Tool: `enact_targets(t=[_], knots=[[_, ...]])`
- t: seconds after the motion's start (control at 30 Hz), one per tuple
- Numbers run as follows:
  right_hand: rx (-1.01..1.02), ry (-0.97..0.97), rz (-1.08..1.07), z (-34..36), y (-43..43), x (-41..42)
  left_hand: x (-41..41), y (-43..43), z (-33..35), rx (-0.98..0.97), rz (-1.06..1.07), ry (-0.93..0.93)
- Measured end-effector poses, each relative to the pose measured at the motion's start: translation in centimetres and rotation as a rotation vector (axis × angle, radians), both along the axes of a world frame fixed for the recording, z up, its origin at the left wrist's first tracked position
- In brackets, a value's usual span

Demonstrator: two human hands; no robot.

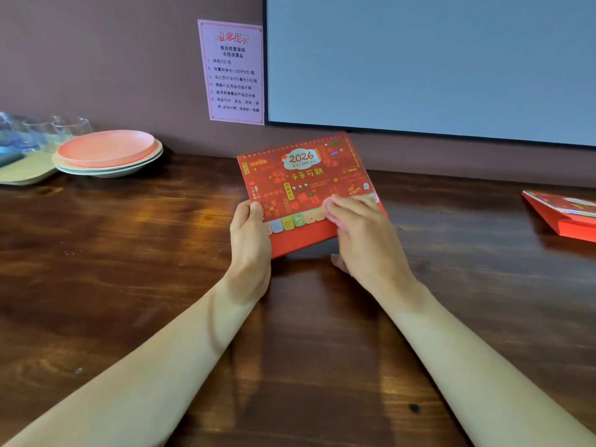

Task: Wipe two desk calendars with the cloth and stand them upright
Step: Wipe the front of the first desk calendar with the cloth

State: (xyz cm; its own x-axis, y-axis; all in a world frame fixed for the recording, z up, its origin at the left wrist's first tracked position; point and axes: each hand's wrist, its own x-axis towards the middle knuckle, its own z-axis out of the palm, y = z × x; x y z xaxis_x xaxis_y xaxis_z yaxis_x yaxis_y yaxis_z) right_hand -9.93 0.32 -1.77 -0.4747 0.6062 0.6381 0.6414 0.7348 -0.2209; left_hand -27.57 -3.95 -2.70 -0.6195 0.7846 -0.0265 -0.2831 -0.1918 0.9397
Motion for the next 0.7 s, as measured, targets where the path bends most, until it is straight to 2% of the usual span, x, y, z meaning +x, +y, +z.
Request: enact_targets(t=[0.13,0.23,0.43,0.53,0.63,0.7], knots=[[-0.061,0.242,-0.165,-0.2,-0.2,2.3,-0.4,0.4,0.1,-0.012,0.034,-0.035],[-0.057,0.38,-0.197,-0.4,-0.1,2.5,-0.4,0.3,0.2,-0.011,0.051,-0.048],[0.009,0.278,-0.007,0.7,-1.9,1.4,-0.1,0.1,0.4,-0.023,0.047,0.015],[0.071,0.116,0.104,0.7,-2.1,-0.1,0.2,0.0,0.3,-0.009,0.024,0.039],[-0.035,-0.052,0.124,-0.3,-1.8,-0.7,0.2,0.0,0.2,0.008,0.033,0.054],[-0.064,-0.017,0.095,-0.6,-1.4,0.0,0.0,-0.1,0.3,-0.014,0.065,0.064]])
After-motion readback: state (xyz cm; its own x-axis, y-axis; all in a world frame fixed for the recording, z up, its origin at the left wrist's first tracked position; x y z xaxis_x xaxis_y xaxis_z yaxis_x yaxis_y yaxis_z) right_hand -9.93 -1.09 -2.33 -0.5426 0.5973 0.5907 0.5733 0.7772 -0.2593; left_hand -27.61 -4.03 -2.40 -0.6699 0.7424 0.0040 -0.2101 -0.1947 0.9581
